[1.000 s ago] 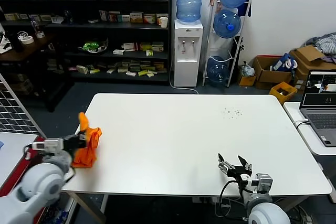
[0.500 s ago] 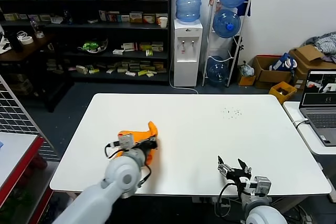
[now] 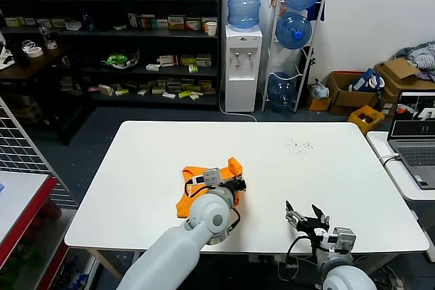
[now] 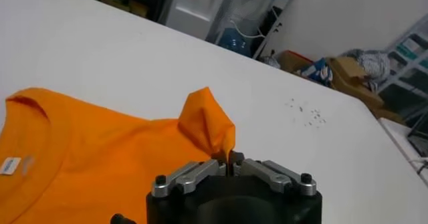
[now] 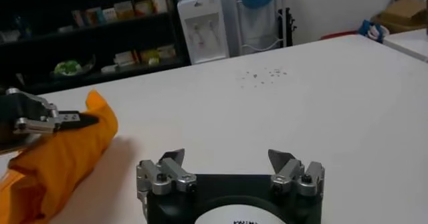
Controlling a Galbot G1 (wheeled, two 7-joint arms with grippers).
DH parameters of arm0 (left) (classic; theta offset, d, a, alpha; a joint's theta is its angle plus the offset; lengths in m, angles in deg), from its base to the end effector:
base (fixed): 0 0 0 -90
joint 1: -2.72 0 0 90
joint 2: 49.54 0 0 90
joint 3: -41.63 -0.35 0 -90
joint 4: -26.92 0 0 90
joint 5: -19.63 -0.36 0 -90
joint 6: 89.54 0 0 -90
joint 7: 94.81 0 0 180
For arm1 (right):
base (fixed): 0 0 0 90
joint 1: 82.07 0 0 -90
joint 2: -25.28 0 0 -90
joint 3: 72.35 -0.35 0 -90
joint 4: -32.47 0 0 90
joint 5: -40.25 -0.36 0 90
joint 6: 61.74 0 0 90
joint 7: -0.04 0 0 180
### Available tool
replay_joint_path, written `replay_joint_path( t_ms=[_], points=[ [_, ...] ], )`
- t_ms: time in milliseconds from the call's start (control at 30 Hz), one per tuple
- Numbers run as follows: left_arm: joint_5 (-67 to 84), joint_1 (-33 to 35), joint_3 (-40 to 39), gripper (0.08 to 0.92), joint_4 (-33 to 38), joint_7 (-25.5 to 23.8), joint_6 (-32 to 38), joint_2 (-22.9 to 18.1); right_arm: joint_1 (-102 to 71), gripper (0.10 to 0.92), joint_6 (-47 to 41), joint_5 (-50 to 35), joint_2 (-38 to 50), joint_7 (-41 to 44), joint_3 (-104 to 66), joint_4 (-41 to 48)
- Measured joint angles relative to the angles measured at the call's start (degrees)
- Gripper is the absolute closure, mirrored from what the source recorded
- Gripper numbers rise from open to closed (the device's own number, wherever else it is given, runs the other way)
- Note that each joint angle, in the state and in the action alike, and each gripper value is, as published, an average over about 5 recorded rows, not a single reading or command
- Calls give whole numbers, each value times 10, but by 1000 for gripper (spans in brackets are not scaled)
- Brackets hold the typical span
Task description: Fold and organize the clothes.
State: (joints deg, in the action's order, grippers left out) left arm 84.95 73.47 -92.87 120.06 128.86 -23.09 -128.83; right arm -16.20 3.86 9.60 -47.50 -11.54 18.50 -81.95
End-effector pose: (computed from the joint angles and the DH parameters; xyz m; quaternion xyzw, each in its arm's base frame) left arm 0.3645 -0.1862 -0.2661 -0.1173 -0.9183 0.1779 0.3337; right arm 0.2200 -0.0549 -0.3107 -0.0049 -0.9674 -0.0923 0.2358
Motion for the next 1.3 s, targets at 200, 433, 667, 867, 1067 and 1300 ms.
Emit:
replay_joint_path(
  t_ms=[200, 433, 667, 867, 1067, 1300],
  points=[
    [-10, -8, -15, 891, -21, 0, 0, -29, -4, 203, -1, -3, 4, 0, -6, -8],
    [-20, -9, -24, 855, -33, -2, -1, -51, -9, 203, -1, -5, 8, 0, -12, -15],
    [-33, -11, -16, 661, -37, -11, 6, -70, -17, 203, 10, 0, 14, 11, -21, -24],
    [-40, -3, 6, 488, -24, -18, 12, -74, -28, 203, 34, 12, 23, 46, -31, -34],
    [-77, 46, 55, 315, 32, -68, 27, -29, -45, 203, 81, 31, 28, 103, -45, -33],
    [-191, 190, 167, 184, 101, -208, 102, 57, -50, 203, 145, 65, 22, 156, -62, -8]
  ],
)
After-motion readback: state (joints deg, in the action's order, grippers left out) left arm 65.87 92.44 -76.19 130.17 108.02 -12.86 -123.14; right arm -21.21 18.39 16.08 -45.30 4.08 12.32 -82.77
